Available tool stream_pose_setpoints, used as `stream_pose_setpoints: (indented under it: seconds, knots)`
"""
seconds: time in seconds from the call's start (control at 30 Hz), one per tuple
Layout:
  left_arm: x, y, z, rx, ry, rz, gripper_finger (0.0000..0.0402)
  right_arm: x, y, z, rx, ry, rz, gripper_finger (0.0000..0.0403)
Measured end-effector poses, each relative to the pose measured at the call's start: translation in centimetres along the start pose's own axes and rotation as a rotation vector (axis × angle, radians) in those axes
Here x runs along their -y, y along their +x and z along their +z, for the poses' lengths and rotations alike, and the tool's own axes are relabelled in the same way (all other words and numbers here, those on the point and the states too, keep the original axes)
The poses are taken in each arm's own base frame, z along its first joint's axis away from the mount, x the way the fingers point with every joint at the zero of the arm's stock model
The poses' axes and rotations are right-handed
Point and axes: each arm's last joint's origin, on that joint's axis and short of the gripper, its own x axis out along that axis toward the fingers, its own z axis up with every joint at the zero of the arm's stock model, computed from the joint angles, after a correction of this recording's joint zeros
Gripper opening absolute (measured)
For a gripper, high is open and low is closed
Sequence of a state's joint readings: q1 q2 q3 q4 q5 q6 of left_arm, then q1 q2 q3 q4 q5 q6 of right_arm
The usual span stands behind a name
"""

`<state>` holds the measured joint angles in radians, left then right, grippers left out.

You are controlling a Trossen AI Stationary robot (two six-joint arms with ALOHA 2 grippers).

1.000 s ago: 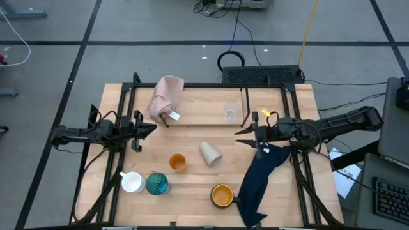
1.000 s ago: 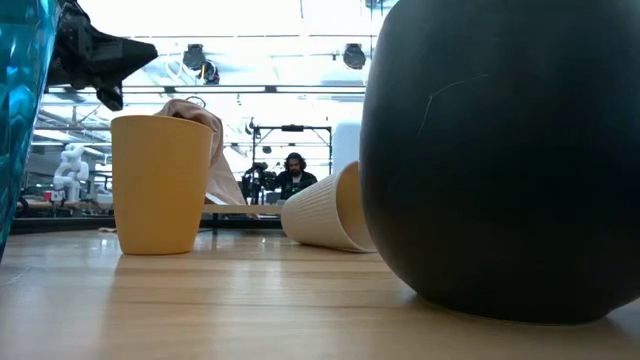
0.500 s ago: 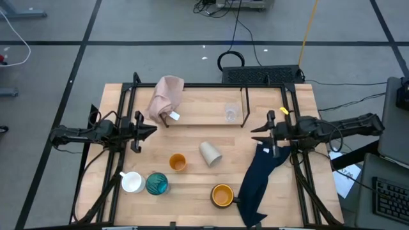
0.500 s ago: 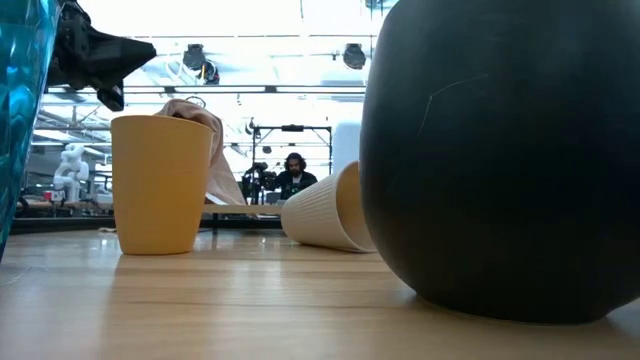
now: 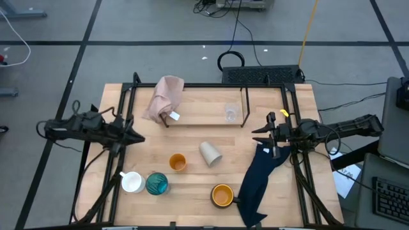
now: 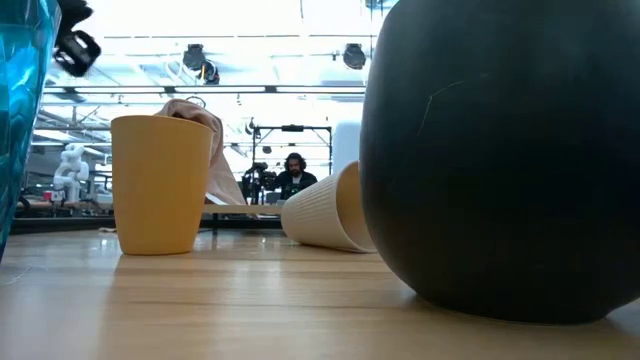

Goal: Stack small to large cups/mugs on shelf
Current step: Put the white mug on the shelf

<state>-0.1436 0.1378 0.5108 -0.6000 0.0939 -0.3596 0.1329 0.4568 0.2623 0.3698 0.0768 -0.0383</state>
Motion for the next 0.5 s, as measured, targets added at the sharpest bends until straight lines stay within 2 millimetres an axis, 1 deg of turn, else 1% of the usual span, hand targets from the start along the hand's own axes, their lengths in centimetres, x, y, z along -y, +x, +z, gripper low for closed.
stream_pose_setpoints:
  seconds: [0.07,0.13,0.27,0.4,0.5]
  knots:
    - [0.3,-0.1,0.4,-0.121,-0.068,0.019,0.0033,0.0,0.0,0.0,0.0,0.0,0.0,0.0105]
    - [0.6,0.4,0.8,-0.234,-0.152,0.045,0.0033,0.0,0.0,0.0,0.0,0.0,0.0,0.0105]
    - [1.3,2.2,1.2,-0.476,-0.295,0.041,0.0033,0.0,0.0,0.0,-0.002,0.0,0.0,0.0105]
    - [2.4,3.5,2.0,-0.679,-0.331,0.048,0.0033,0.0,0.0,0.0,-0.003,0.0,-0.004,0.0105]
    - [3.7,4.1,3.3,-0.746,-0.337,0.058,0.0033,0.0,0.0,0.0,-0.003,0.0,-0.005,0.0105]
